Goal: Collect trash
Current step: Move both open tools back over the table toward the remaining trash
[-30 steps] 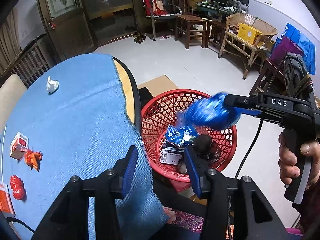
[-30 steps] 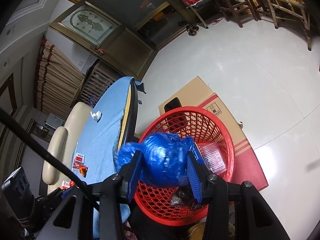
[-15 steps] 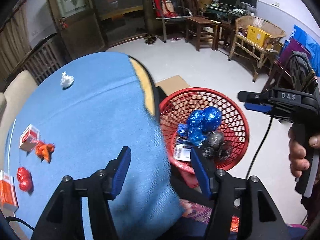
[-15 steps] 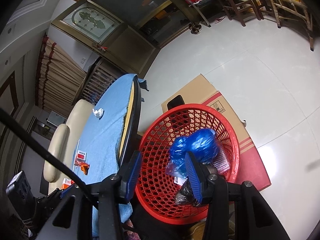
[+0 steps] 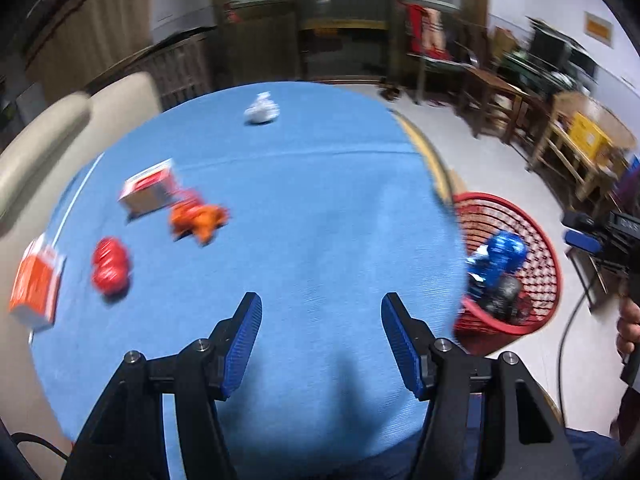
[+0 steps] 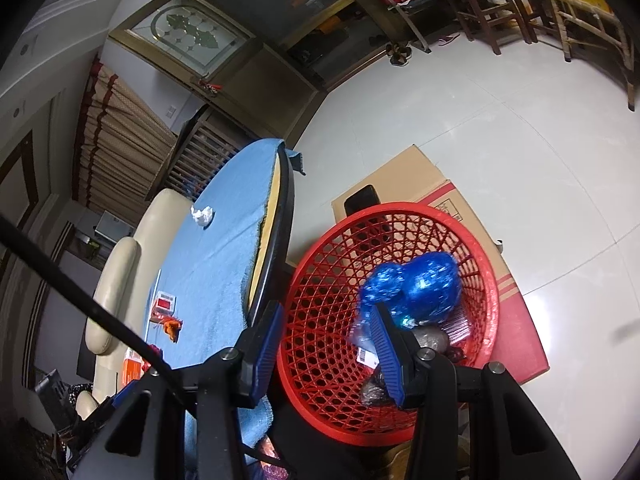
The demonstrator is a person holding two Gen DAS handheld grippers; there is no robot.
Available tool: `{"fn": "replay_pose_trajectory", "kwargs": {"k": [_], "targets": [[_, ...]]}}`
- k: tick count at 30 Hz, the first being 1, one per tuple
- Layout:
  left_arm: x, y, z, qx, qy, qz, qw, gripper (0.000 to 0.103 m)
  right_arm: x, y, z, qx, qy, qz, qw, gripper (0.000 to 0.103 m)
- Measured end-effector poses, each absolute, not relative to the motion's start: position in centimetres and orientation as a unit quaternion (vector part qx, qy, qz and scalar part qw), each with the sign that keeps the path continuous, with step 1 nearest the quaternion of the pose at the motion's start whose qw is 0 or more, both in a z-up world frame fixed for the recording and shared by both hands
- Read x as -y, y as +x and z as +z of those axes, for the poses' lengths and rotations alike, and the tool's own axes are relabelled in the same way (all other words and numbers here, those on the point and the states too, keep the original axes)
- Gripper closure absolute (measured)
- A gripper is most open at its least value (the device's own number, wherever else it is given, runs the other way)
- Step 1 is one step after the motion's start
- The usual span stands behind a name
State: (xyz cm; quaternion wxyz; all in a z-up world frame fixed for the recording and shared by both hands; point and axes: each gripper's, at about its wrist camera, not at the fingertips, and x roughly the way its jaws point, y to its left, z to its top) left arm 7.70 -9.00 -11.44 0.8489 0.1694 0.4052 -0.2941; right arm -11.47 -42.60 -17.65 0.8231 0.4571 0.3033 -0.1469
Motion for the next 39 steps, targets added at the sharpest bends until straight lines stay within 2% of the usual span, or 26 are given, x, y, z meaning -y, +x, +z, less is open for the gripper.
{"fn": "replay_pose_trajectory", "kwargs": {"k": [20,31,39], "targets": [[-4.3,13.7,-12.6,-0.435,0.063,-0.144,0.887,0.040,37.9,-6.3,-16.3,-0.344,0.405,-0.098,0.842,0.055],[-6.2,15.0,-13.9,-0.441,0.060,-0.104,0.889,0.040,32.9,1.0,-12.2,-0.343,0.314,-0.038,0.884,0.055],[-7.4,16.2,-15.0,-0.450,0.061,-0.081,0.887,0.040,27.0,6.4,-12.3,-0.366,0.251,0.022,0.896,0.055]]}}
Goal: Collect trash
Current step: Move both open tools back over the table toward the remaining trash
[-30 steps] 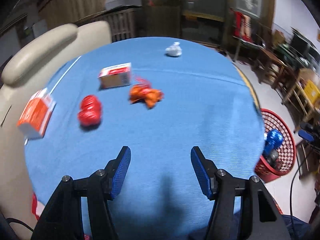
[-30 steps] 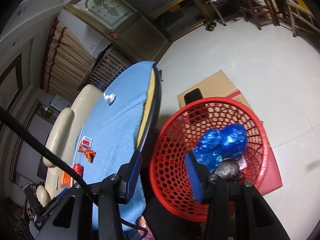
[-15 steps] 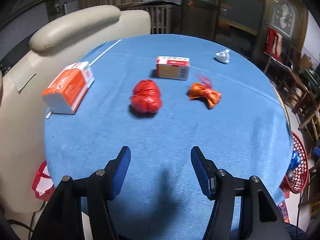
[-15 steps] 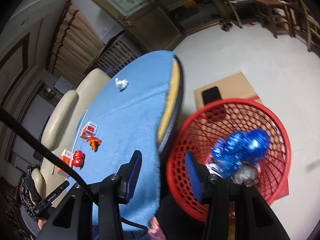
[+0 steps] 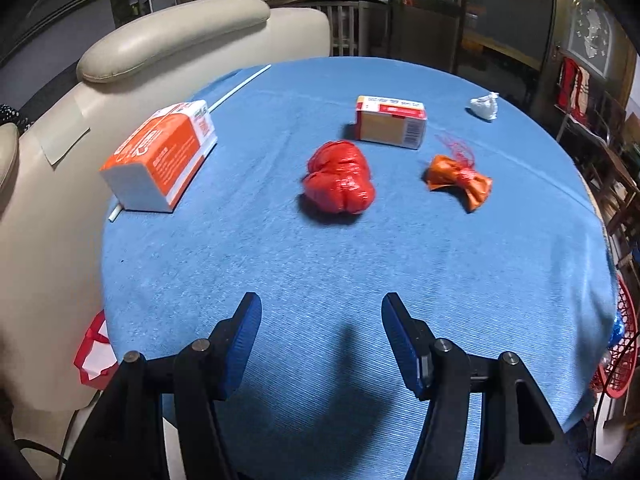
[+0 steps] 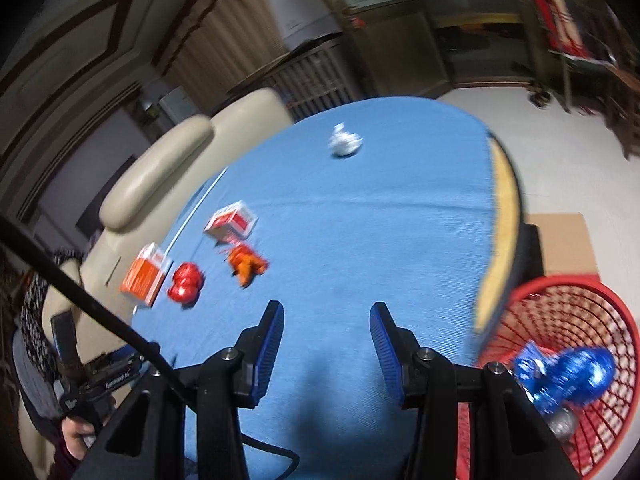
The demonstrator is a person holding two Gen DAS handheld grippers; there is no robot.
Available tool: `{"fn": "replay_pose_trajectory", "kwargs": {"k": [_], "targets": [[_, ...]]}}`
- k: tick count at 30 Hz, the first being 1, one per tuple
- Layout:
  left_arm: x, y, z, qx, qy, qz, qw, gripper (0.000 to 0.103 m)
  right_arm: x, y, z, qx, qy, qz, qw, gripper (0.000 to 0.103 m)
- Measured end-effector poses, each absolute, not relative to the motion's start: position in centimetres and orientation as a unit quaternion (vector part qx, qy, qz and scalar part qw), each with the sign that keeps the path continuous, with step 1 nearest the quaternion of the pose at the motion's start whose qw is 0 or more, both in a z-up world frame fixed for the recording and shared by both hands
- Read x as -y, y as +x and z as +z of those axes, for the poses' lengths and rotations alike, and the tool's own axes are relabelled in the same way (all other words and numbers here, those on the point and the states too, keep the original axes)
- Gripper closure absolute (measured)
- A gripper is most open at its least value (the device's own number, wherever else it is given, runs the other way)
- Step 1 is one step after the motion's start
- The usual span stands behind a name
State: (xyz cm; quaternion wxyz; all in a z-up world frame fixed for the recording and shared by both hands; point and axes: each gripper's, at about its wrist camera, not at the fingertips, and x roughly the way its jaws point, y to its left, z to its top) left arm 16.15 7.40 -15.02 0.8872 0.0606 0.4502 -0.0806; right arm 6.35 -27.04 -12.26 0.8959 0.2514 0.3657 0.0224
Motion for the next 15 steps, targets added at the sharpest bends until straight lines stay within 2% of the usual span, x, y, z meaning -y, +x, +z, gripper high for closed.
{"fn": "replay_pose_trajectory", "kwargs": {"k": [7,15], "targets": [[-9.1,18.2,-14.9,-0.451,0.047,-0.062,0.889,0.040,25.1,10.0,-12.2,-0.378,0.219,0.047,0.899,0.055],[-10.1,19.8,-13.5,-0.443,0.025,-0.065,0.894,0.040,27.5,16.6,-11.4,-0.378,0.206,0.026,0.902,0.055]]}}
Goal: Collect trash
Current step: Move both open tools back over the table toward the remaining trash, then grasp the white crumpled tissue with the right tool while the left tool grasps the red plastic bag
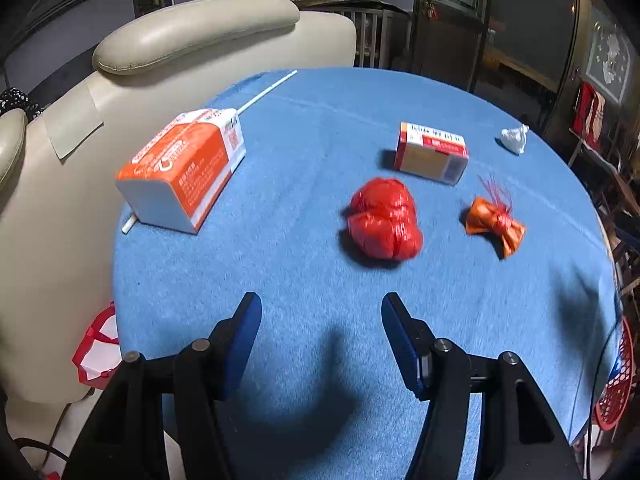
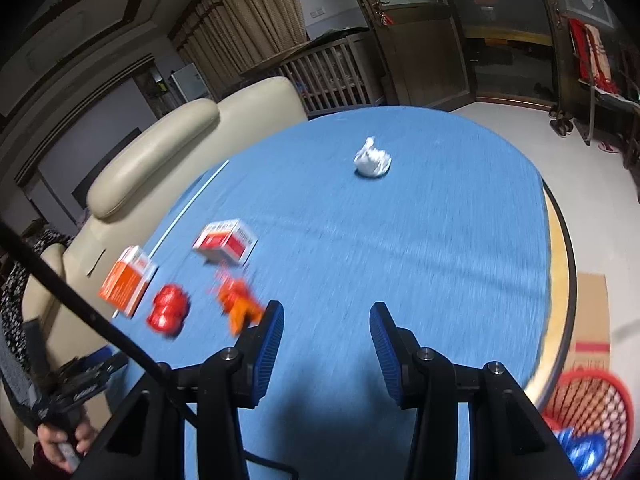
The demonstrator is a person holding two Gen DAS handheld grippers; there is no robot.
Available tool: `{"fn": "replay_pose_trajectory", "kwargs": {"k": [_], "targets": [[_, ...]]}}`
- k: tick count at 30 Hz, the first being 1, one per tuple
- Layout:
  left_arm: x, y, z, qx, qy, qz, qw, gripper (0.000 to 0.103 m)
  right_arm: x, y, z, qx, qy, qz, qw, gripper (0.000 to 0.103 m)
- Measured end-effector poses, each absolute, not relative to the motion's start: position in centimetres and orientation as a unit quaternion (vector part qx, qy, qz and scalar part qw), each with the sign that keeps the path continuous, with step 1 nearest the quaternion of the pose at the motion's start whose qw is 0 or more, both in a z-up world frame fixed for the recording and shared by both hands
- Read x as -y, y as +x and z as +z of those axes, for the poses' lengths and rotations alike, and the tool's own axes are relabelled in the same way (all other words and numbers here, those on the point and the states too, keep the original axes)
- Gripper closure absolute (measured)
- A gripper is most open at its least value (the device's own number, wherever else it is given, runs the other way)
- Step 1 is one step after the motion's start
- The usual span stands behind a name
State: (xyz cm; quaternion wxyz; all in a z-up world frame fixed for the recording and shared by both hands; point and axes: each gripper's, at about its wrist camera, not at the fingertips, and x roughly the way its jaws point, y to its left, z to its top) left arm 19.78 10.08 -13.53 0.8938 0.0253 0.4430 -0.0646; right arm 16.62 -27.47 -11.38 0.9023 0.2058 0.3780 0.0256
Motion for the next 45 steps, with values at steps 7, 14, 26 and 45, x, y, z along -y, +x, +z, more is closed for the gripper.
{"fn": "replay_pose_trajectory", "kwargs": {"k": [7,14,26,45], "targets": [[-9.8,21.0,-12.8,-0.438,0.015,-0.090,0.895,0.040,29.7,24.6,-11.2,-0.388,0.205,0.003,0.899,0.055],[-9.7,22.8,-12.8,-0.438,0.003,-0.109,0.892,0.040,31.5,32.9,-12.7,-0.416,0.210,-0.030,0.884,0.055],[-11.5,26.4,-14.2,-0.460,-0.026,-0.099,0.882,0.040,32.5,43.1,-16.6,-0.455,0.205,-0.076,0.863,0.055],[-9.2,28.6,-15.2,-0.492,-0.069,-0.160,0.853,0.034,29.2,38.3,-16.0,-0.446,0.149,-0.025,0.882,0.065]]}}
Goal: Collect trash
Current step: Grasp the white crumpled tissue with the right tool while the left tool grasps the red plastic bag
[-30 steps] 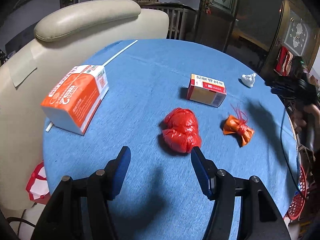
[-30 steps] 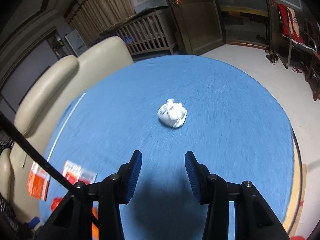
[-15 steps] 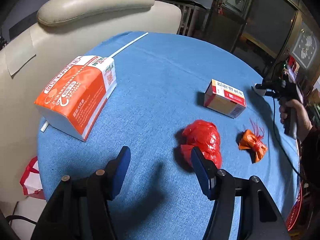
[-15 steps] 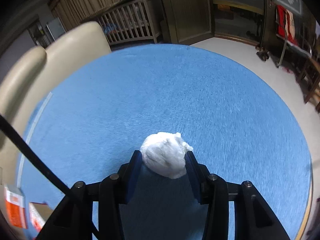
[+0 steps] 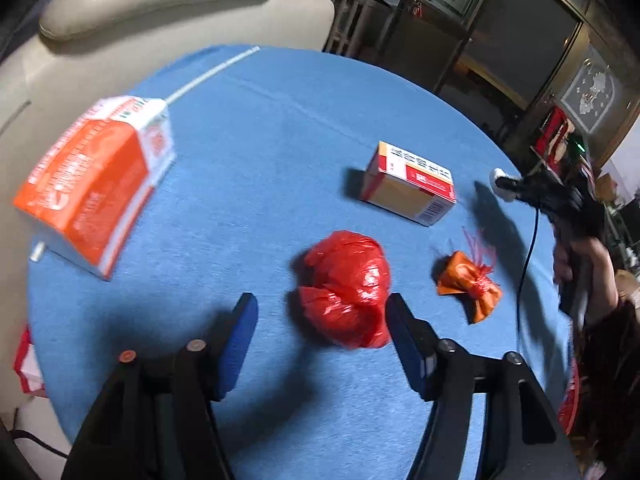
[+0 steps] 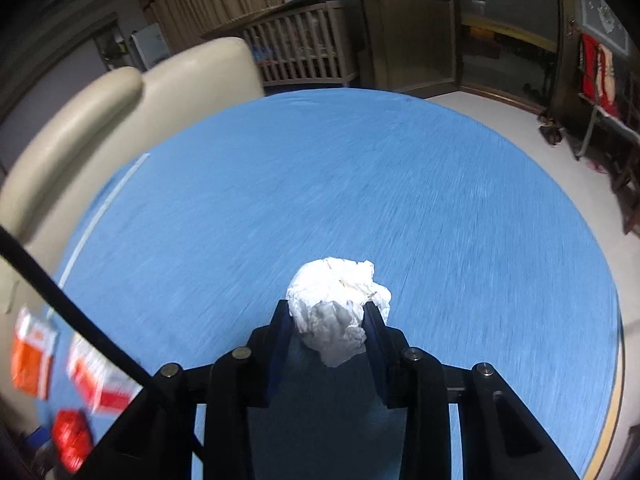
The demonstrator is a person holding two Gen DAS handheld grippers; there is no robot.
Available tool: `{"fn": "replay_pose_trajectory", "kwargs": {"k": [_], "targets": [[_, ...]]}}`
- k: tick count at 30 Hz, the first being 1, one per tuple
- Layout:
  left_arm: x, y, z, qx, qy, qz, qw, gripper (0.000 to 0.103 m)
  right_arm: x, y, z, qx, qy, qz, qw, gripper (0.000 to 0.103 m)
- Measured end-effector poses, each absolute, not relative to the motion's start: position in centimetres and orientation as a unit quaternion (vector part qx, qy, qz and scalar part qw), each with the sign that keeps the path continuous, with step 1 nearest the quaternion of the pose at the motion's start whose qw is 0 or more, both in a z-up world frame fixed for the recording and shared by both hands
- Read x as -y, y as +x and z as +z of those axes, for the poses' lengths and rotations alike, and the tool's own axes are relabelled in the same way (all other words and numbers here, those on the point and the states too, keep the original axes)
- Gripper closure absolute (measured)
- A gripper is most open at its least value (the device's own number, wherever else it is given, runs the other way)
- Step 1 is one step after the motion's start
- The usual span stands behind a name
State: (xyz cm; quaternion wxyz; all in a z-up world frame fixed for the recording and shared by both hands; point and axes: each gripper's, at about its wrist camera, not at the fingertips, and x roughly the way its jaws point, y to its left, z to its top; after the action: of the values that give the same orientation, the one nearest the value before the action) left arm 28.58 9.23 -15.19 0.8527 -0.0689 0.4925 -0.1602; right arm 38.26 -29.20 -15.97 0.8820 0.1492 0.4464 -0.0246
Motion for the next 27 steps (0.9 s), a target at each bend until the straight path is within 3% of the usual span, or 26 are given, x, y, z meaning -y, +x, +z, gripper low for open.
{"fn": "replay_pose_trajectory", "kwargs": {"k": [8,10,15,27], "targets": [[-7.4,30.4,-16.0,-0.506,-0.101,-0.170,0.840,0.036,27.6,28.9,-14.9,-0.426,0.183,0.013,0.886,0.065],[-7.0,30.4,-16.1,-0.503,-0.107,-0.179,0.839,0.053,27.3,26.6,-14.6,-0.419,0.189,0.015,0.888,0.065],[-5.9,29.8,-16.0,-0.489,-0.090,-0.179,0.849,0.067,27.0,22.5,-14.4,-0.409,0.202,0.018,0.890,0.065],[-6.5,24.1,-13.8,-0.466,-0.061,-0.168,0.866,0.070,26.1,14.8,-13.5,-0.383,0.228,0.033,0.895,0.065]]}}
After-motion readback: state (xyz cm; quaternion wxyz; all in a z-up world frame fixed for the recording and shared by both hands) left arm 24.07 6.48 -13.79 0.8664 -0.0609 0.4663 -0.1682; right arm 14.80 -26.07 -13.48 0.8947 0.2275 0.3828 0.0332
